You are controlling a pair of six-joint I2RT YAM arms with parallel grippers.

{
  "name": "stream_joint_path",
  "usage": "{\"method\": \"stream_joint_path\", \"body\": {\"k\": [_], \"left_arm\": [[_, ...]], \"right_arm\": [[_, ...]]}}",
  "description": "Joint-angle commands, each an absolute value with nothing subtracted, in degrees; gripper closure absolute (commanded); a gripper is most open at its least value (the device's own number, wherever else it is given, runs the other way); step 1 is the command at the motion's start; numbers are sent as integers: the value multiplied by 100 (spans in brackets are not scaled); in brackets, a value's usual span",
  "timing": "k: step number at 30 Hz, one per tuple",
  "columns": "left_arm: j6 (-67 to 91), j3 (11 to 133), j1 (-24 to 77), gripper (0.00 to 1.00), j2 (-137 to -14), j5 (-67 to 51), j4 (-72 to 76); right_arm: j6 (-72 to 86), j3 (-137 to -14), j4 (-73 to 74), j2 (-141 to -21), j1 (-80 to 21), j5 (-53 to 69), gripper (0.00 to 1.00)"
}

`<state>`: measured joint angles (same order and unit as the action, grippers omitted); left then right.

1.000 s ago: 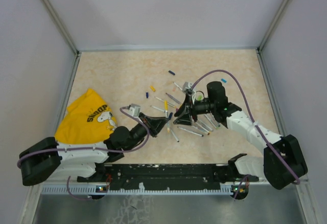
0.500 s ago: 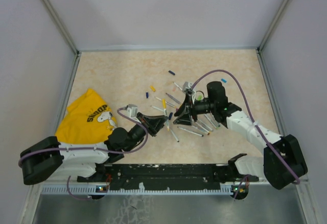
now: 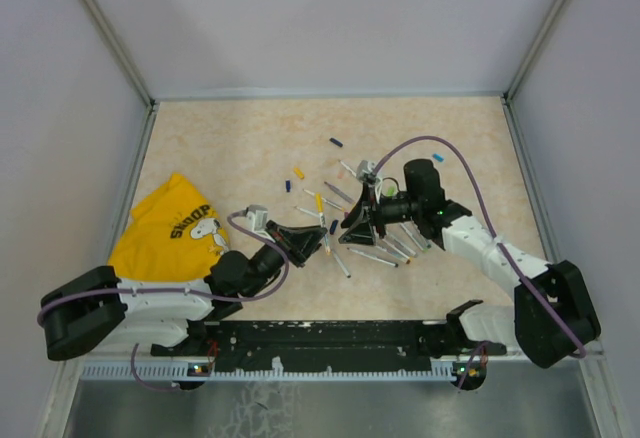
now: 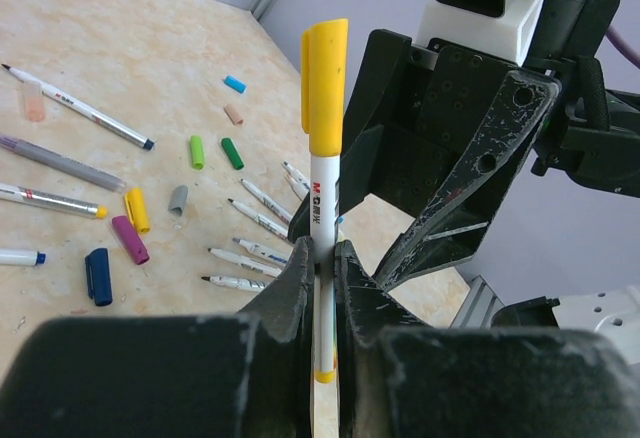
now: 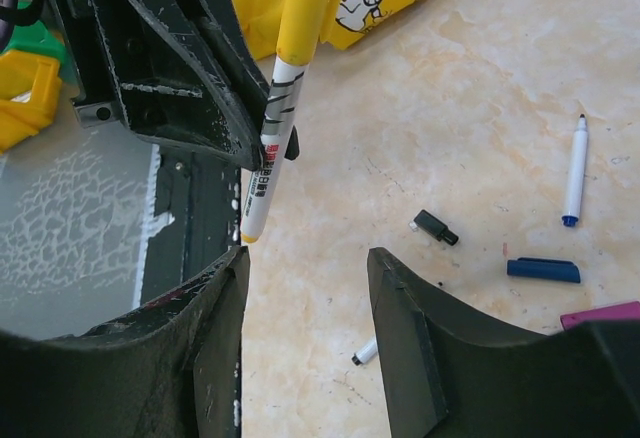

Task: Open the pen caps
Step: Pick up the pen from the center of the board.

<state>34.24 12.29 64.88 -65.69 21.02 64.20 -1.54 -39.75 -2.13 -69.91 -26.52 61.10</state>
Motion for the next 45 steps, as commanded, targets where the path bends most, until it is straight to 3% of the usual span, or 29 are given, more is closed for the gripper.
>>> {"method": "stream_joint_path", "body": {"k": [1, 14, 31, 35, 37, 39, 42, 45], "left_arm": [[3427, 1166, 6530, 100, -6671, 2167, 6912], [3388, 1197, 6524, 100, -7502, 2240, 8348], [3316, 1793, 6529, 100, -8265, 2144, 8799], [3382, 1879, 6524, 100, -8411, 2044, 8889], [3398, 1876, 6528, 100, -8437, 2031, 8920], [3401, 1836, 6528, 100, -8402, 2036, 8921], [3396, 1726, 6530, 88, -8213, 2101, 8873], [3384, 1574, 6522, 65, -7843, 2104, 8571]], "right_arm": [[-49, -3969, -593, -6997, -2718, 6186, 48], [443, -3876, -1048, -7006, -2725, 6255, 47], [829, -3736, -1455, -7041, -2898, 6079, 49], [927, -3732, -1550, -7040, -2936, 6034, 62], [939, -3747, -1551, -7040, -2938, 6017, 76], [934, -3782, -1516, -7037, -2936, 6020, 99], [905, -3850, -1400, -7040, -2935, 6022, 100], [765, -3928, -1246, -7068, -2936, 6112, 100]]}}
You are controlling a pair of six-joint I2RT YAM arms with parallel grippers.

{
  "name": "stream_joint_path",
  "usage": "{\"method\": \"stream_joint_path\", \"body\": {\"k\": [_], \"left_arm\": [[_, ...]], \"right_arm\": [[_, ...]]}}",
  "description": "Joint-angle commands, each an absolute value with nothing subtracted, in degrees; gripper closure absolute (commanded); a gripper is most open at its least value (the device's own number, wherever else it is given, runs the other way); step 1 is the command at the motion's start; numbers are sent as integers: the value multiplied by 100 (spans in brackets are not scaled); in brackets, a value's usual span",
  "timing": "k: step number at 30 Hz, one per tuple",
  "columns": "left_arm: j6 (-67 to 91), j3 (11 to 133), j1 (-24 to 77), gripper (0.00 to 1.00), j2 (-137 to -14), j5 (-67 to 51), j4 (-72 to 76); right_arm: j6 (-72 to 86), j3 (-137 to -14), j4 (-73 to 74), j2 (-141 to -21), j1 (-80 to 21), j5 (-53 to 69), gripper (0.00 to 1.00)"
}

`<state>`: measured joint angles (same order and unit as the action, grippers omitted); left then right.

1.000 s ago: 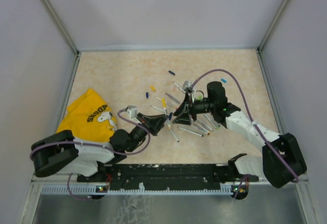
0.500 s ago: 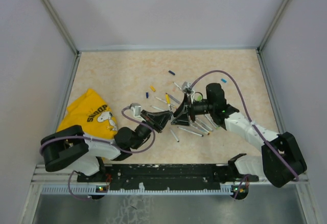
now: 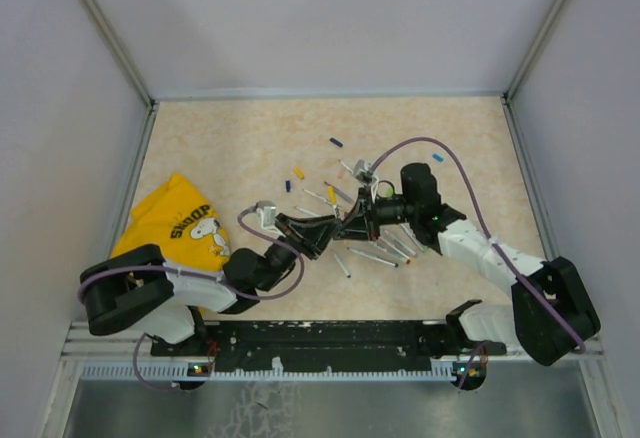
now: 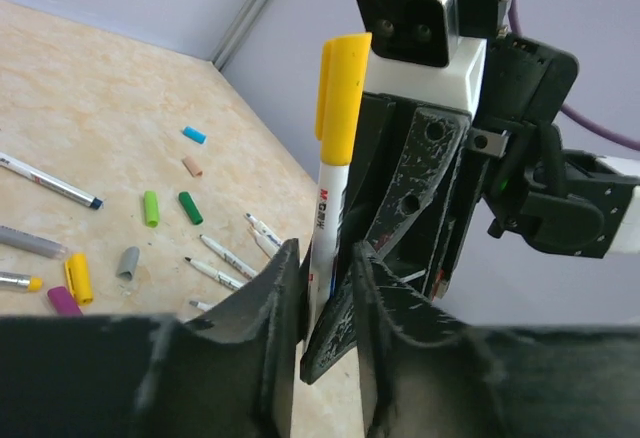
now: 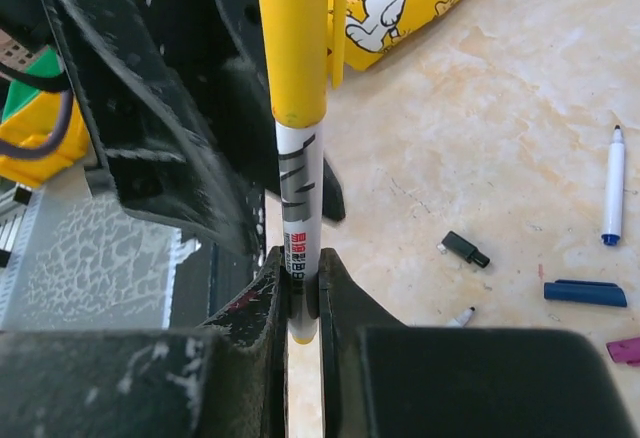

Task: Open the pen caps
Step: Pick up the pen from the center of the board, then open the pen cap from the pen.

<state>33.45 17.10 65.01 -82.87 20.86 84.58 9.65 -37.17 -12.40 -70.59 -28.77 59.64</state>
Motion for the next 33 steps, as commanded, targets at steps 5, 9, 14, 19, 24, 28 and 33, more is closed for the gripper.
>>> {"method": "stream_joint_path", "body": {"k": [5, 9, 14, 19, 24, 28, 33], "left_arm": [[3415, 1276, 6344, 35, -6908, 1686, 7815], [3764, 1362, 5690, 25, -6041, 602, 6507], [3998, 2047, 5321, 23, -5614, 224, 4711], [4117, 2564, 5325, 28, -5699, 221, 3821], [4296, 3062, 5373, 37, -6119, 326, 3177], [4223, 3368, 5441, 51, -6491, 451, 3060], [4008, 3642, 5443, 70, -6634, 795, 2734]], "right_arm": [[-15, -4275, -351, -7194, -2935, 6587, 100], [-576, -4440, 194, -7214, -2934, 6768, 100], [-690, -4474, 310, -7229, -2934, 6776, 100], [-695, -4491, 346, -7310, -2935, 6639, 100], [-695, -4509, 367, -7365, -2934, 6577, 100], [-703, -4509, 388, -7384, -2936, 6574, 100], [-703, -4517, 405, -7399, -2936, 6552, 100]]}}
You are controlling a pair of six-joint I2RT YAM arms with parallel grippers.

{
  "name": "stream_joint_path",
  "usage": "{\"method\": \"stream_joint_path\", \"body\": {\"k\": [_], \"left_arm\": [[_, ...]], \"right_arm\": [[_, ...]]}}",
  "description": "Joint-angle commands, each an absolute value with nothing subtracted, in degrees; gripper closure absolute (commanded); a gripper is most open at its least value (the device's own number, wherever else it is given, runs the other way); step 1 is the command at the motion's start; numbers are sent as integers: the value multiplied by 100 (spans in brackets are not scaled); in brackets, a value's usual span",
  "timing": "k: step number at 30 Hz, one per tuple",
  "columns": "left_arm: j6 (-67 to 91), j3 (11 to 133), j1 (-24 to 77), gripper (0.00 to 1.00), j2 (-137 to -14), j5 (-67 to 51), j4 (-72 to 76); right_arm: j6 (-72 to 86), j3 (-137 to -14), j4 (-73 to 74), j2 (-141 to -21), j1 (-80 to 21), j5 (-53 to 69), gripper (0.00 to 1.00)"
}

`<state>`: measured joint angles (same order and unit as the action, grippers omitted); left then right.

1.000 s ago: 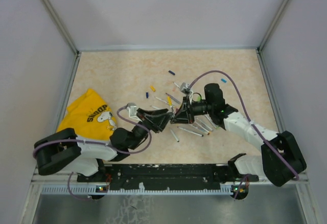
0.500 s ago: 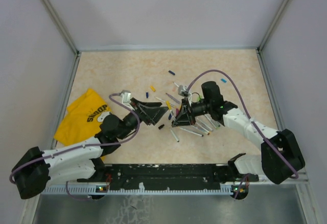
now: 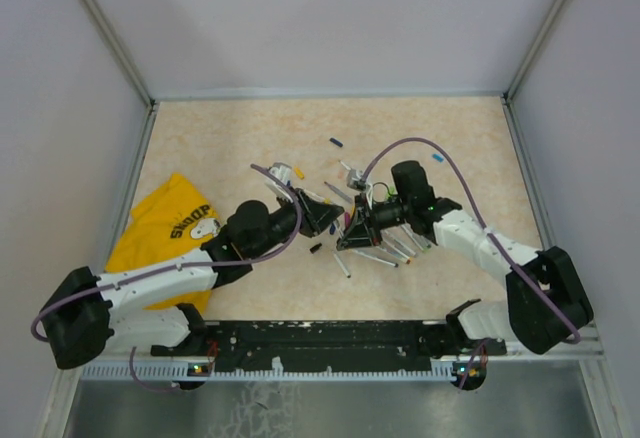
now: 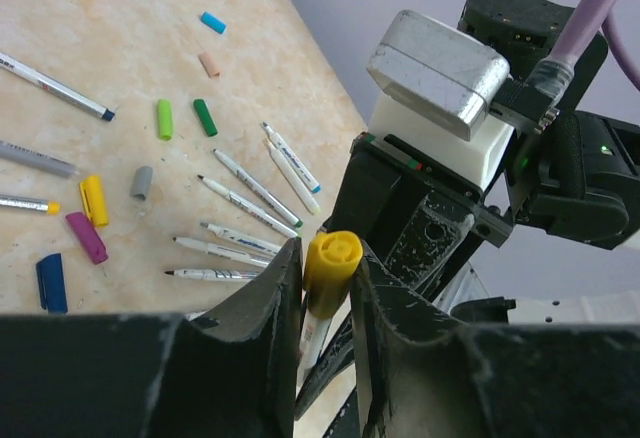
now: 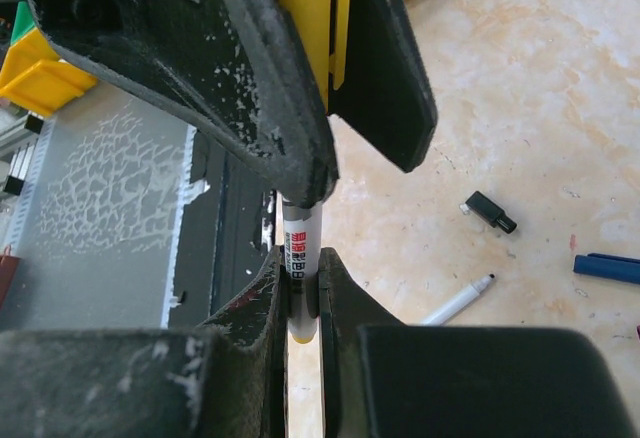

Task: Open the pen caps
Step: Open the pen cap from the pen.

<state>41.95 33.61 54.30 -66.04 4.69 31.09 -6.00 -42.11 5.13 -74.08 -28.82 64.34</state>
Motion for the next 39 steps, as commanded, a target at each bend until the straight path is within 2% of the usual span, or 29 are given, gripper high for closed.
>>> {"method": "stream_joint_path", "body": {"k": [1, 5, 9, 10, 14, 15, 19, 25, 35, 39], "left_arm": [[3950, 3669, 5445, 70, -6617, 893, 2684], [3755, 3657, 5446, 65, -6448, 1088, 2722], [3679, 3661, 5443, 66, -6339, 1112, 2679], [3681, 3646, 5442, 68, -6329, 1096, 2673], [3680, 3543, 5438, 97, -6236, 1093, 2805], [3667, 3489, 5438, 100, -6180, 1109, 2944], [3556, 3384, 5280, 100, -5943, 1324, 3149], [3609, 3428, 4279, 100, -5623, 1464, 3136], [3935, 2813, 3174, 100, -4810, 973, 2724], [3950, 2542, 2766, 100, -5215, 458, 2039]], "right_arm": [[-703, -4518, 415, -7405, -2936, 6547, 100], [-703, -4534, 431, -7436, -2934, 6537, 100], [-703, -4537, 435, -7436, -2936, 6513, 100], [-703, -4533, 431, -7436, -2936, 6501, 100], [-739, -4533, 449, -7465, -2936, 6476, 100], [-798, -4531, 493, -7471, -2948, 6456, 100], [-1009, -4569, 679, -7525, -3070, 6322, 100], [-1020, -4612, 694, -7682, -3316, 6081, 100], [-1300, -4890, 1017, -8207, -3656, 5453, 100], [-1772, -5100, 1466, -8132, -3656, 4890, 100]]}}
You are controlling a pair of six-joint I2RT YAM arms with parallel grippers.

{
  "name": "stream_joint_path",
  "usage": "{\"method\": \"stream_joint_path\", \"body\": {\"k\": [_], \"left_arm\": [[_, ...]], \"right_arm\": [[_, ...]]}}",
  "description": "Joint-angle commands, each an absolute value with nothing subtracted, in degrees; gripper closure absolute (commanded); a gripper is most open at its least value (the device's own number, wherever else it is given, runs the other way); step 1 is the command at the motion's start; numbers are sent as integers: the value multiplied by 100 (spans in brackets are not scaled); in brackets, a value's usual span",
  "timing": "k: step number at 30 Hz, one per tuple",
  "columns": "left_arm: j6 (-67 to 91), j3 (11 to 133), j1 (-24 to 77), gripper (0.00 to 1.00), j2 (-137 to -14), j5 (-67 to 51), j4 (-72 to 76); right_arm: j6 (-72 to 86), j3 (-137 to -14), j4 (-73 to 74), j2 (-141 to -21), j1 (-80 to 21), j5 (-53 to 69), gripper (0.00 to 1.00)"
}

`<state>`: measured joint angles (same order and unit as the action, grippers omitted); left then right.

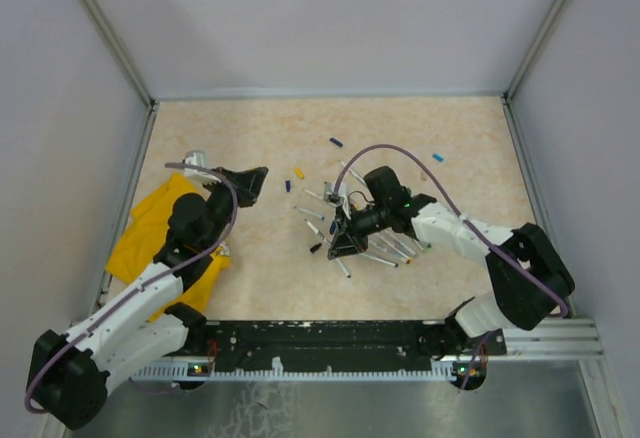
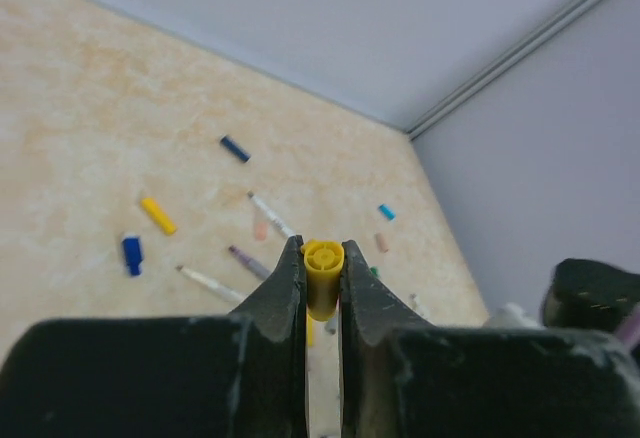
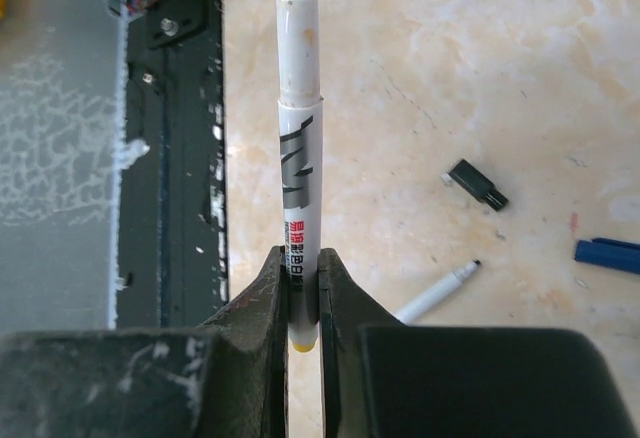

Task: Open the pen caps
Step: Open the pen cap from the pen, then place the pen cap at the center of the board.

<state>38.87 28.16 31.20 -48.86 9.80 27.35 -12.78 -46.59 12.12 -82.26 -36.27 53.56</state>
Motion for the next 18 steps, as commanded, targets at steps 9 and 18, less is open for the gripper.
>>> {"method": "stream_joint_path", "body": {"k": [9, 18], "left_arm": [[4060, 3386, 2096, 100, -7577, -54, 704], [3938, 4439, 2094, 100, -8819, 384, 57]], "right_arm": [[-2051, -5197, 1728, -7816, -3527, 4329, 100], [-2018, -5203, 1715, -7831, -3455, 4297, 100]]}}
